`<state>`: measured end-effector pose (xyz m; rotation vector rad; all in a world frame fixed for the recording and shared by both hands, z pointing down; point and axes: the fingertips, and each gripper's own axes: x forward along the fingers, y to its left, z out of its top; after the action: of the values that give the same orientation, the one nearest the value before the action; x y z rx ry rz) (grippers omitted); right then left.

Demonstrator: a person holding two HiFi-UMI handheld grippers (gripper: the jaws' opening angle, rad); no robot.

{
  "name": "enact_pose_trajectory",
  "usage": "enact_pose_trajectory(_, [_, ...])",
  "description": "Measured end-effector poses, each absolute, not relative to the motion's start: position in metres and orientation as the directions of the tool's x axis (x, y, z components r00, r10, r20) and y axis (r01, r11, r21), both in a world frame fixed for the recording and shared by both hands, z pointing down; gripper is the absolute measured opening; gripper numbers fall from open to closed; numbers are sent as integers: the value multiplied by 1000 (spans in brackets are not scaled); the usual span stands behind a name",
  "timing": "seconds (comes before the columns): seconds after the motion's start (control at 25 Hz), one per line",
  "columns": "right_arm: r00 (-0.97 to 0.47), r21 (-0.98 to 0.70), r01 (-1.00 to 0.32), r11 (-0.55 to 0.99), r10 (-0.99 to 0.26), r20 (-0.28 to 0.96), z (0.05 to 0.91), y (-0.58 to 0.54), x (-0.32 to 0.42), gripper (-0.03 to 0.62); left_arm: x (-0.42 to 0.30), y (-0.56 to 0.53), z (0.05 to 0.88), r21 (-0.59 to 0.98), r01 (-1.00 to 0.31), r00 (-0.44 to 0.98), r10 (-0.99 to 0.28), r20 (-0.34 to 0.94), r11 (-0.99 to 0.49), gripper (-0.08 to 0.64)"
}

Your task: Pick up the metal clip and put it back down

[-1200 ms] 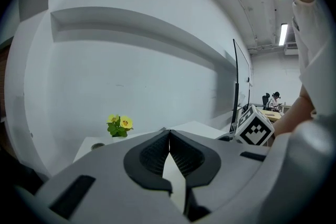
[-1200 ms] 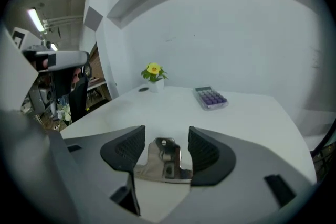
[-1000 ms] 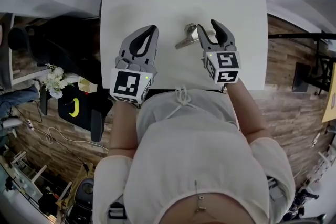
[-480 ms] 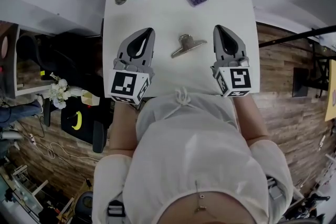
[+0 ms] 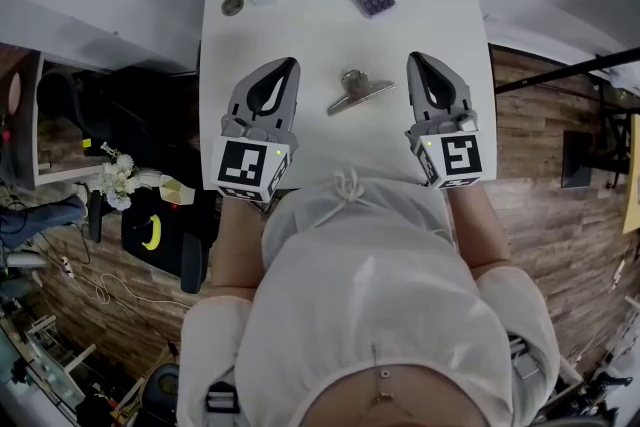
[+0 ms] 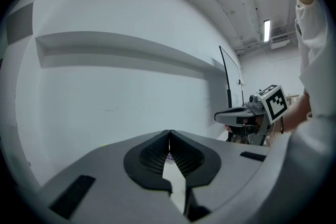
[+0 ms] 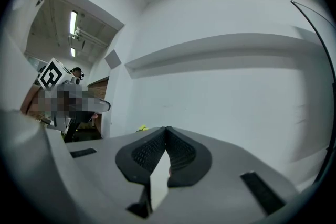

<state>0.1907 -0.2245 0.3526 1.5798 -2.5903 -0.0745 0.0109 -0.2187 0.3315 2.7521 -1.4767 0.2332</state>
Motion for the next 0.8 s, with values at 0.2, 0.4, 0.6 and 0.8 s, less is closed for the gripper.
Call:
enact_pose_trajectory(0.2, [-461,80,-881,466,-884,76,356,-227,189,2,12,-218,334,-63,-828,544,-826,144,-557,18])
enact_pose_trajectory(0.4, [-453,66,-887,457,-889,72,357,-225,192,2,14,-215,335,-72,-828,544,-827,146,-557,18])
enact_pose_trajectory(0.6, [-441,58,-894,445,-895,63,356,-219,193,2,14,-209,334,-73,-827,544,-826,147,-558,18])
enact_pose_trajectory(0.8, [-428,54,-900,432,-901,61,356,-215,196,2,18,-206,331,-72,-825,548,-824,142,-561,18])
